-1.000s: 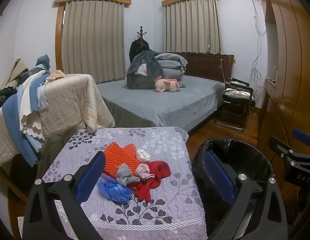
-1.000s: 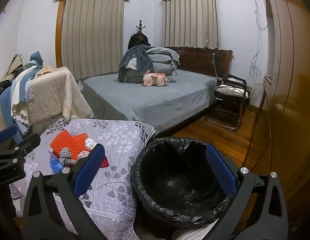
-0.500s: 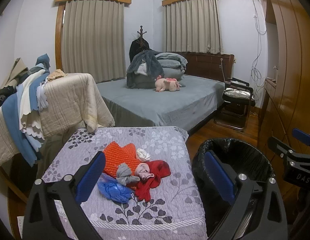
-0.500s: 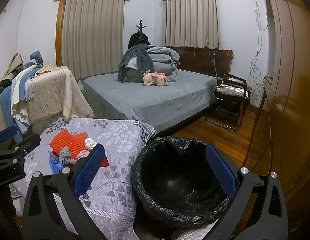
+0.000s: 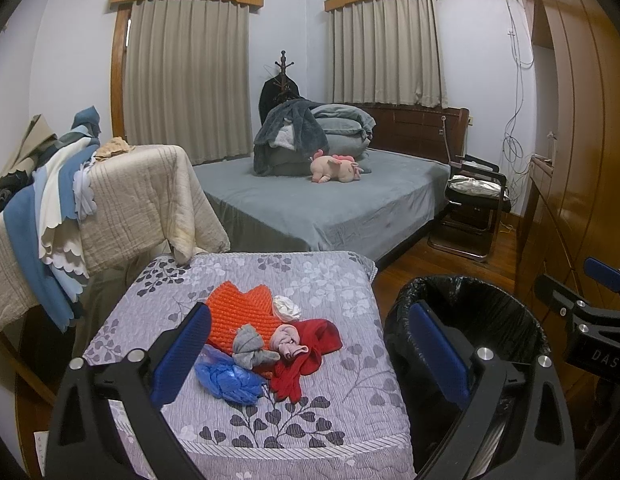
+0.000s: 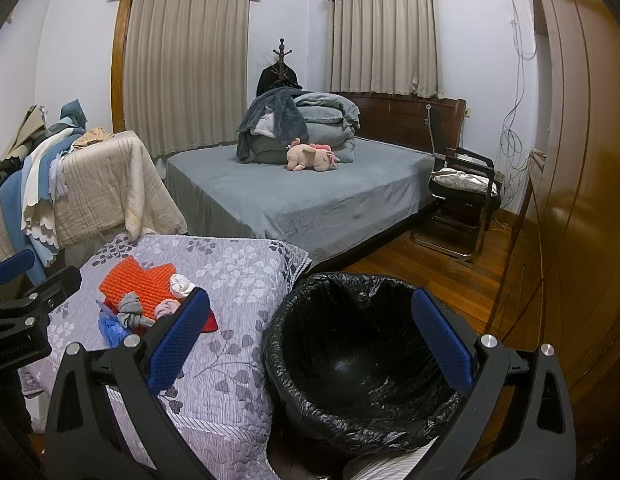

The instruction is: Collect trash

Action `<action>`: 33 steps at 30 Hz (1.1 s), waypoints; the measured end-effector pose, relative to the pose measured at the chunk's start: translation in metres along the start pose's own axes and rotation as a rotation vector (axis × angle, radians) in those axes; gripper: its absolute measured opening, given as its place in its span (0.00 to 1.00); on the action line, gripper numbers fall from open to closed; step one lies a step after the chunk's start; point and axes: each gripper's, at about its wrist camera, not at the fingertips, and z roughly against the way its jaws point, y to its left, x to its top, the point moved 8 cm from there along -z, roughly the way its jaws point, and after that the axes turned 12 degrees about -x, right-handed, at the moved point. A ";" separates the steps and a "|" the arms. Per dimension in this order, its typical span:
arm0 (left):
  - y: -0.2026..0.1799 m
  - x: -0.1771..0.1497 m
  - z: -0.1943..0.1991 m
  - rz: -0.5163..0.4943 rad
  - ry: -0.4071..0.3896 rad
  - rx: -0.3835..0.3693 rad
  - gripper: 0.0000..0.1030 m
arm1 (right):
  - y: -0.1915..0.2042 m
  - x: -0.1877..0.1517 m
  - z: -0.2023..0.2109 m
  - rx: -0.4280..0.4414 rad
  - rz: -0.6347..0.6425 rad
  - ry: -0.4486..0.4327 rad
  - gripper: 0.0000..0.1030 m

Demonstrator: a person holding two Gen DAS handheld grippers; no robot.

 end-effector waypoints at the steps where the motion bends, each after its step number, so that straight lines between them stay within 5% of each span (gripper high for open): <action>1: 0.000 0.000 0.000 0.000 0.000 0.000 0.94 | 0.000 0.000 0.000 0.000 0.000 0.000 0.95; 33: 0.004 -0.001 0.000 0.003 0.005 -0.001 0.94 | -0.002 0.003 -0.001 0.001 0.001 0.005 0.95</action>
